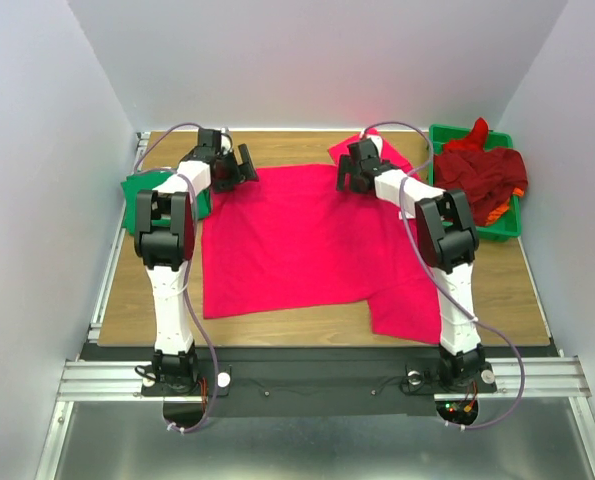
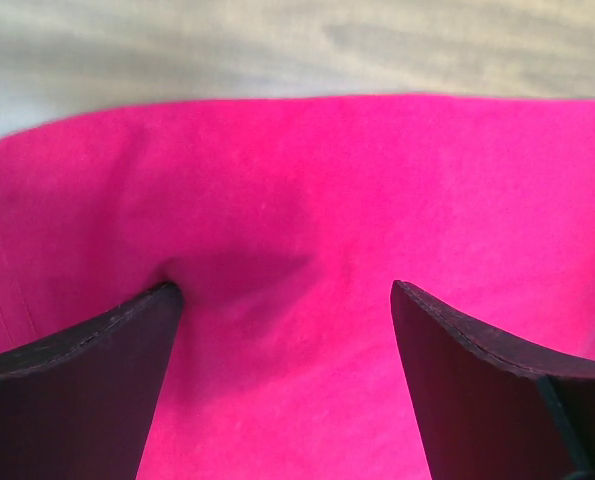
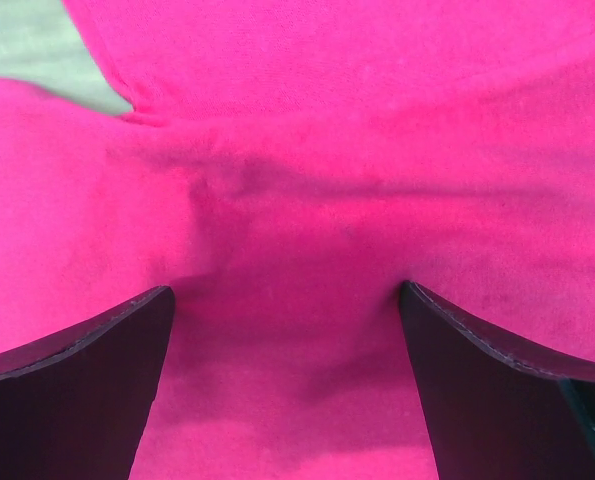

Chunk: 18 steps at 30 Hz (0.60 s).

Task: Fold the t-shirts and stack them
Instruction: Flatten the tshirt out

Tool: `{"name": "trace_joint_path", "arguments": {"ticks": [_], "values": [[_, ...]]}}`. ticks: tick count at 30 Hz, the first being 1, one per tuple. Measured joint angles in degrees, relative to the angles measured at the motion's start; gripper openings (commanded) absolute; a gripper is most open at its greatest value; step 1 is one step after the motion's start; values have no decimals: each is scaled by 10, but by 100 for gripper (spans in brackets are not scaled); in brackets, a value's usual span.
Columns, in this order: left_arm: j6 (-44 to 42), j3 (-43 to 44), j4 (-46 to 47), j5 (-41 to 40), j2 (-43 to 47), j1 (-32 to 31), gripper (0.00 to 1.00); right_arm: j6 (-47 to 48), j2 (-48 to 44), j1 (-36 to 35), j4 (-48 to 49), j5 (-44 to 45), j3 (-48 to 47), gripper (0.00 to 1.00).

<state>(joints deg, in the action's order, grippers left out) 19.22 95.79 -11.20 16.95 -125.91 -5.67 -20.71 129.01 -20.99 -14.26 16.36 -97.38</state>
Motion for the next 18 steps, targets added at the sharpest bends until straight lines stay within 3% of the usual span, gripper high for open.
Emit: {"name": "trace_joint_path", "arguments": {"ticks": [7, 18], "values": [[7, 146, -8, -9, -94, 0, 99, -1, 85, 0, -39, 2, -146, 100], [3, 109, -18, -5, -52, 0, 99, 5, 76, 1, -80, -10, -179, 100]]}}
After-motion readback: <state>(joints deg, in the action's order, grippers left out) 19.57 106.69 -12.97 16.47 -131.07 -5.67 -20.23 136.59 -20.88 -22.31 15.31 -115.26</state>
